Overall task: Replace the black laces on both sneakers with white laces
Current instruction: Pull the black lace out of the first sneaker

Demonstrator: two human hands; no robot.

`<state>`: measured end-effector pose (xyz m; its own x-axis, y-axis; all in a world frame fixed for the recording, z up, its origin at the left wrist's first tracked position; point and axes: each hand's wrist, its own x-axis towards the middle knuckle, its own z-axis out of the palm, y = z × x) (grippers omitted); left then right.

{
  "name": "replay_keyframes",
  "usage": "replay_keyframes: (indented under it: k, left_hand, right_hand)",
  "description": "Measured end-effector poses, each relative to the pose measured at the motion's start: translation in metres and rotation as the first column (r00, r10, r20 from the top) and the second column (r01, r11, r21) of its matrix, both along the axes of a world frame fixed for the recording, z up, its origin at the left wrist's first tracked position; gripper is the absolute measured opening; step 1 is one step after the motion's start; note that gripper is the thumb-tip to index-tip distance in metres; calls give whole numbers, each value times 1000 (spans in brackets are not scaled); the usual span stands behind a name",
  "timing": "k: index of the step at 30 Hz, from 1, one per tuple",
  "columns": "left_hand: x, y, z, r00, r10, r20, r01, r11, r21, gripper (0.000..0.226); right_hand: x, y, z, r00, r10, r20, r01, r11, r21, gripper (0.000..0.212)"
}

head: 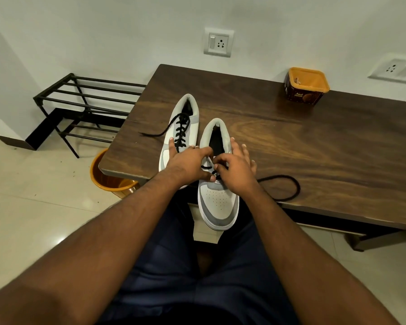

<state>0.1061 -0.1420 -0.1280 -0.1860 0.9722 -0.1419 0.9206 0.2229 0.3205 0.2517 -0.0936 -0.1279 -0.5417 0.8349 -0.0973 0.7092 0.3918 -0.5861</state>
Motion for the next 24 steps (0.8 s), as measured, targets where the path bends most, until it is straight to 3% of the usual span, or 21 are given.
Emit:
replay_keyframes:
  k: [2, 5, 8, 12, 14, 15, 17, 19, 21, 24]
  left_hand:
    - [1, 0, 2, 1000, 9, -5, -9, 1000, 1, 51]
    - [2, -3, 3, 1000, 9, 3, -10, 1000, 13, 51]
    - [1, -4, 2, 1000, -8, 19, 7, 999, 33, 50]
    - [-1, -5, 2, 999, -32, 17, 31, 998, 62, 48]
    - [1, -3, 3, 999, -43, -9, 44, 997, 69, 48]
    - [1, -3, 4, 999, -46, -23, 48, 997, 66, 49]
    - [1, -2, 4, 998, -47, -41, 49, 997, 57, 51]
    - [1, -2, 3, 997, -54, -61, 57, 997, 49, 54]
    - [2, -2, 4, 994, -63, -87, 67, 997, 43, 55]
    - [3, -2, 6, 995, -55, -88, 60, 997, 51, 51]
  right_hand:
    - [-3, 5, 7, 994, 35, 100, -36, 999, 7, 15]
    - [-2, 8, 9, 997, 27, 72, -27, 1000, 8, 10]
    - [4, 7, 6, 990, -105, -98, 109, 993, 36, 12]
    - [13, 3, 3, 870, -305, -387, 326, 945, -12, 24]
    - [16, -1, -1, 844, -320, -430, 358, 934, 10, 17]
    - [17, -3, -2, 865, -297, -405, 342, 939, 41, 13]
    - [14, -5, -1, 938, -166, -303, 215, 967, 134, 26]
    - [7, -3, 4, 996, -18, -89, 38, 974, 225, 29]
    - [0, 0, 9, 990, 58, 127, -89, 963, 255, 20]
    - [-2, 4, 12, 983, 67, 169, -112, 956, 270, 12]
